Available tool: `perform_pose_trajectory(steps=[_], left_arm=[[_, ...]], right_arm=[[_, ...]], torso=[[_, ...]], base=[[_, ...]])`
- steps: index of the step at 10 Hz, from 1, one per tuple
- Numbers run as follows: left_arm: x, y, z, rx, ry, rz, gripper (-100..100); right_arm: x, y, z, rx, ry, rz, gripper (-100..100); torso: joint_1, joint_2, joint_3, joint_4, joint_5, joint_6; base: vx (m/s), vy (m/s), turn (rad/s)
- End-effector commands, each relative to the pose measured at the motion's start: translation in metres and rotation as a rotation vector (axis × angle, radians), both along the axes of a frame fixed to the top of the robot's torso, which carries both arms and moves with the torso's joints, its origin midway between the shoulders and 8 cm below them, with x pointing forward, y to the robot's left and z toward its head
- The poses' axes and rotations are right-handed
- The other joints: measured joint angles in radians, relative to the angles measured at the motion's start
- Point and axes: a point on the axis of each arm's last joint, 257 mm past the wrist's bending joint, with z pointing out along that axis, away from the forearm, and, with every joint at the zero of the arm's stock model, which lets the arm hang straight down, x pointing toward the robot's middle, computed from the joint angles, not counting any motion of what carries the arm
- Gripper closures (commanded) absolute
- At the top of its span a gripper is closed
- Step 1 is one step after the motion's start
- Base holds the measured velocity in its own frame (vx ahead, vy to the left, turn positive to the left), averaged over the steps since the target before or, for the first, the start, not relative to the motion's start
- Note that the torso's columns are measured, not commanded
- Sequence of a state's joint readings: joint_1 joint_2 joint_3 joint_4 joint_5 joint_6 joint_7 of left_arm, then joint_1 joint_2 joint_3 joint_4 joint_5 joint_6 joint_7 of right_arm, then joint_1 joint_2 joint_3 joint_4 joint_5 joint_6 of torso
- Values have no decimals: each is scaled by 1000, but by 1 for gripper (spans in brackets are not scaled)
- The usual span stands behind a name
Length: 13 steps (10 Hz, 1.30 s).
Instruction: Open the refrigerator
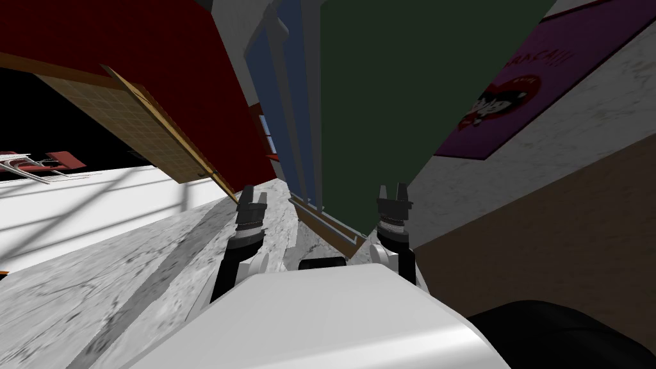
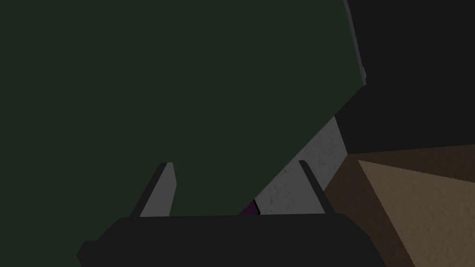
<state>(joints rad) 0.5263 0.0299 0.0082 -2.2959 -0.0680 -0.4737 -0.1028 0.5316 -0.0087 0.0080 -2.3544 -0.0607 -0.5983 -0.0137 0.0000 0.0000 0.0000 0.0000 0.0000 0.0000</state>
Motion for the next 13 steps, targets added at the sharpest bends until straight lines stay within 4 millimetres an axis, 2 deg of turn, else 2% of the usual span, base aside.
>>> perform_pose_trajectory(steps=[1, 9, 10, 11, 13], left_arm=[[0, 0, 0, 0, 0, 0, 0], [0, 0, 0, 0, 0, 0, 0], [0, 0, 0, 0, 0, 0, 0], [0, 0, 0, 0, 0, 0, 0], [0, 0, 0, 0, 0, 0, 0]], right_arm=[[0, 0, 0, 0, 0, 0, 0], [0, 0, 0, 0, 0, 0, 0], [1, 3, -1, -41, 5, -2, -100], [2, 5, -2, -74, 9, -9, -100], [4, 6, -4, -152, 15, -43, -100]], torso=[[0, 40, -82, 41, 0, 0], [0, 618, -1234, 617, 0, 0], [0, 691, -1382, 691, 0, 0], [1, 725, -1451, 724, 0, 0], [2, 737, -1475, 737, 0, 0]], base=[[0, 0, 0], [0, 0, 0], [6, 13, 25], [5, 28, 39], [9, 47, 51]])
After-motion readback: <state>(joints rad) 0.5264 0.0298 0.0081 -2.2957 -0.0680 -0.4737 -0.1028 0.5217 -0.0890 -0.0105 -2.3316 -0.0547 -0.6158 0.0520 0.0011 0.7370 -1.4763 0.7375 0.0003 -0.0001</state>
